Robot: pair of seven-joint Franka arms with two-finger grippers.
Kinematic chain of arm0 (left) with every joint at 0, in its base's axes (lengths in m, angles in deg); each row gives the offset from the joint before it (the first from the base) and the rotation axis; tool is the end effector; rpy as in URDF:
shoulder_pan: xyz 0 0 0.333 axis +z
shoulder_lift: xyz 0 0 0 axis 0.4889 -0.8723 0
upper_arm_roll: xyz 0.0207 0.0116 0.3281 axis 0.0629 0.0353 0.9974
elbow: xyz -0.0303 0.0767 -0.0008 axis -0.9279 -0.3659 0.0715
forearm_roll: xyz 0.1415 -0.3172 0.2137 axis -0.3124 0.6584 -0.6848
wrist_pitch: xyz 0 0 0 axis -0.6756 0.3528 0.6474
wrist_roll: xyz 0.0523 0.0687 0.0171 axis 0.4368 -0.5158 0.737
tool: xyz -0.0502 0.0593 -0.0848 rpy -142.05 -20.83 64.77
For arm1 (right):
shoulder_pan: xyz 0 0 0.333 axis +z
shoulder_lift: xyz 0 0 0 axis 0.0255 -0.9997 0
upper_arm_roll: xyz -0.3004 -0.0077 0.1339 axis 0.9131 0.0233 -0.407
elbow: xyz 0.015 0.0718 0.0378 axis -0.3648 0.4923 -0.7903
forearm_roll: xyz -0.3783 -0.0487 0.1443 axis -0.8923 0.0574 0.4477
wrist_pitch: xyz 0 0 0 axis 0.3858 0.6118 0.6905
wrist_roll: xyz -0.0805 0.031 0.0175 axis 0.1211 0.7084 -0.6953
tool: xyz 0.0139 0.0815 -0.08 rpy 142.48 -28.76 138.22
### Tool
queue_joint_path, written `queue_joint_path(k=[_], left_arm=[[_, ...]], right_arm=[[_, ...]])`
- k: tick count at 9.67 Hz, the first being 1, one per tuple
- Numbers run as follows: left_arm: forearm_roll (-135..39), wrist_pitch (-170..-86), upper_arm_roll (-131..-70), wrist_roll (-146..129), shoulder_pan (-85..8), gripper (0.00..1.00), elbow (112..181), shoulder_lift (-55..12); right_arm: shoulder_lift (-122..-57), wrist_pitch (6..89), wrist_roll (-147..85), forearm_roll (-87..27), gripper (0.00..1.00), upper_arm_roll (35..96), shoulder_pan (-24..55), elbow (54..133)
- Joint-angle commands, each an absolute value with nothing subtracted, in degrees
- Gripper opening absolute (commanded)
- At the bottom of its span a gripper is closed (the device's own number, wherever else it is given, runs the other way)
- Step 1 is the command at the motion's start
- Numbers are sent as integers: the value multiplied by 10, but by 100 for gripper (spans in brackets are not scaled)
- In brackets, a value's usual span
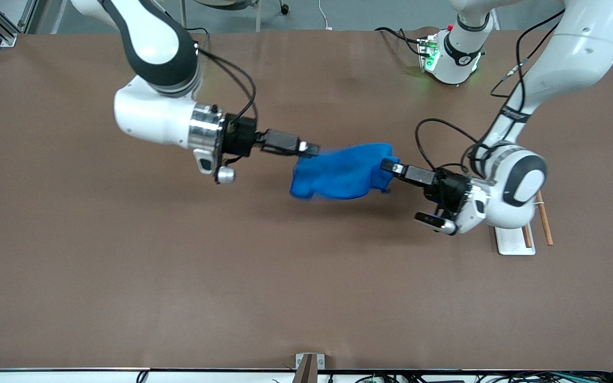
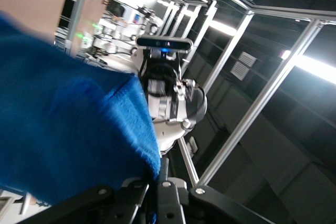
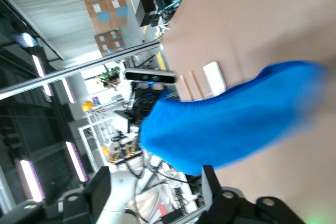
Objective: Right arm passes towel to left arm to hang
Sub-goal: 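Carry the towel to the rack with the left gripper while the right gripper retracts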
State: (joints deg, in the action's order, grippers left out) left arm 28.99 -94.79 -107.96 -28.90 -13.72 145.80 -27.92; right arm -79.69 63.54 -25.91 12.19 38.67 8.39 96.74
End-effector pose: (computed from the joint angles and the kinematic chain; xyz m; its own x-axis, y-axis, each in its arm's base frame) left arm 0.6343 -0.1922 0.3734 0.8713 -0.3200 -0.3720 0.4272 0.1220 0.8959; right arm 0.5755 0.3572 0.4799 0.9499 -0.1696 -0.2625 -0.3035 -0.3001 -0.9043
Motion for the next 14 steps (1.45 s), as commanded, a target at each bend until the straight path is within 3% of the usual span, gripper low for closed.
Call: queue_joint_path(k=[1, 3, 6, 7, 11, 14], left_arm=[[183, -960, -1075, -215, -107, 0, 1410, -278], [44, -960, -1075, -161, -77, 0, 1359, -276], [-145, -992, -1074, -78, -71, 0, 1332, -237], [-196, -1002, -1072, -59, -71, 0, 1332, -229], [-451, -1033, -1073, 22, -72, 0, 1334, -189], [-566, -1048, -1075, 99, -72, 0, 1342, -191]], right_arm=[[-788, 522, -251, -40, 100, 384, -11, 979], [-776, 437, -225, -251, 100, 449, -22, 970], [-725, 418, -116, -551, 100, 475, -23, 976], [-709, 415, -88, -603, 100, 497, -24, 974], [-629, 332, -104, -676, 100, 595, -23, 954], [-623, 206, -153, -695, 100, 650, -24, 853]])
